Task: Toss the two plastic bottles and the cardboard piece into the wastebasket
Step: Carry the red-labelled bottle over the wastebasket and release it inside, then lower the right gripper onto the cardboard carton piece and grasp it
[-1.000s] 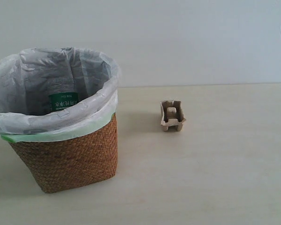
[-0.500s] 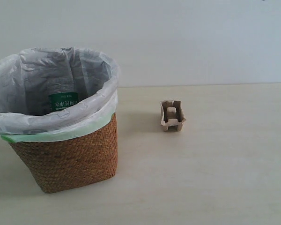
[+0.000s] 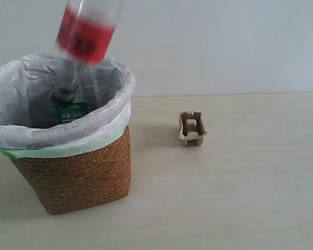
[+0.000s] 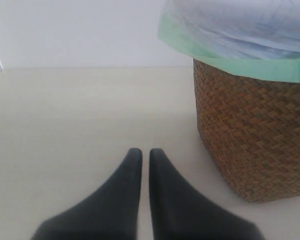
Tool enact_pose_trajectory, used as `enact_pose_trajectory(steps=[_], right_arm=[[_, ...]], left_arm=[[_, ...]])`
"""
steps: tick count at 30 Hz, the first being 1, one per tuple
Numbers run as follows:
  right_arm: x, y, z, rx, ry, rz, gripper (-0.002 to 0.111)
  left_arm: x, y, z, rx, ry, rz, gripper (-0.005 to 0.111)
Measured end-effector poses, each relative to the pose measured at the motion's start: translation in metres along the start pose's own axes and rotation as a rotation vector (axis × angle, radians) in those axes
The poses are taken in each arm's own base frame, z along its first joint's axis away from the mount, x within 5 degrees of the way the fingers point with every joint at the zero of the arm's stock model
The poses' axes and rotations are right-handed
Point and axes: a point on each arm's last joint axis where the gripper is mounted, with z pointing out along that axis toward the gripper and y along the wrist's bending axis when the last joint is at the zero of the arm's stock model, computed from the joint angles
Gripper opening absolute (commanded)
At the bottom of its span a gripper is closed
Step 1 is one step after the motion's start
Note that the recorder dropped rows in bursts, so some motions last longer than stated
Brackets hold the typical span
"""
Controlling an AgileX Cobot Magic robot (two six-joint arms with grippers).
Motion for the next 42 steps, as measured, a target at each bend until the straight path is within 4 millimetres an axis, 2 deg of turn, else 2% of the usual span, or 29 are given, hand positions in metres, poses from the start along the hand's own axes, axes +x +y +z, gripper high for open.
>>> enact_pose_trajectory(steps=[6,11,16,20,25,31,42], right_arm=[[0.018,-0.004,0.012,0.029,0.182,-0.004,0.101],[0.027,-0.009,0.011,0.072,0.284,-0.048,0.101],[0.038,-0.028,0.007,0.268,0.413,-0.114,0.101],[0.051,-0.054,0.006,0.521,0.521,-0.168,0.101],[0.074,-0.1,0.014,0.749,0.686,-0.111,0.101],[0.105,-0.152,0.035,0.742,0.822,0.043,0.101],[0.165,-0.214,0.094,0.7,0.828,0.038,0.101]], left_arm=[[0.0,0.0,0.0,0.0,0.0,0.0,0.005],[0.0,0.0,0.0,0.0,0.0,0.0,0.005],[0.0,0.0,0.0,0.0,0.0,0.0,0.005],[0.0,0.0,0.0,0.0,0.0,0.0,0.005],[0.0,0.0,0.0,0.0,0.0,0.0,0.005],[0.0,0.0,0.0,0.0,0.0,0.0,0.005],[0.0,0.0,0.0,0.0,0.0,0.0,0.005]])
